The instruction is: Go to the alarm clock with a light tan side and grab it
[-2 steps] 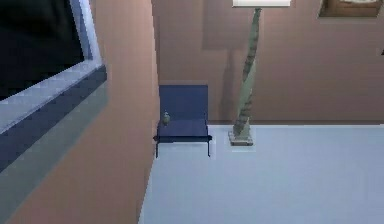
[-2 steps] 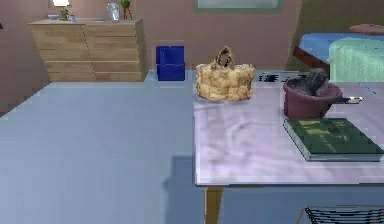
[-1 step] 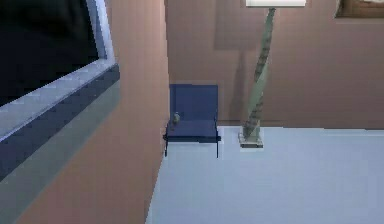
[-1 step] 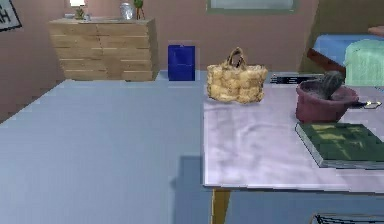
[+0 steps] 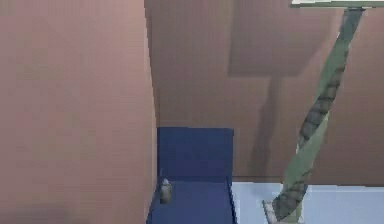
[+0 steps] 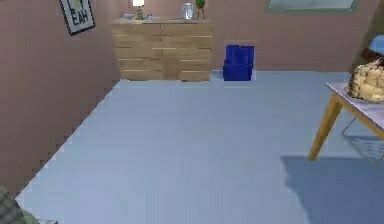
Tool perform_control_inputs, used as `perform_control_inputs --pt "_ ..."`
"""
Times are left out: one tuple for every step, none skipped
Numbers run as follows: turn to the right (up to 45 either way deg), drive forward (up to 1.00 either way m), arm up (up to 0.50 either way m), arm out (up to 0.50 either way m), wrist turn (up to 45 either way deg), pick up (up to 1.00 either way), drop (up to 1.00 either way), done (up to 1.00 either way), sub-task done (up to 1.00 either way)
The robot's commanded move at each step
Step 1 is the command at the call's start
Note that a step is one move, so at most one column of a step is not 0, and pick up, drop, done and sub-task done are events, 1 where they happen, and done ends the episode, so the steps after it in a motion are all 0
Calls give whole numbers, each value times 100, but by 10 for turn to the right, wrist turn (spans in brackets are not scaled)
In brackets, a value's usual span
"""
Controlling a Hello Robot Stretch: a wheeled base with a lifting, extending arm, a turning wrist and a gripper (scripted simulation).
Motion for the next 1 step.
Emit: perform_control_inputs --pt "-450 0 0 0 0 0 0 0 0"
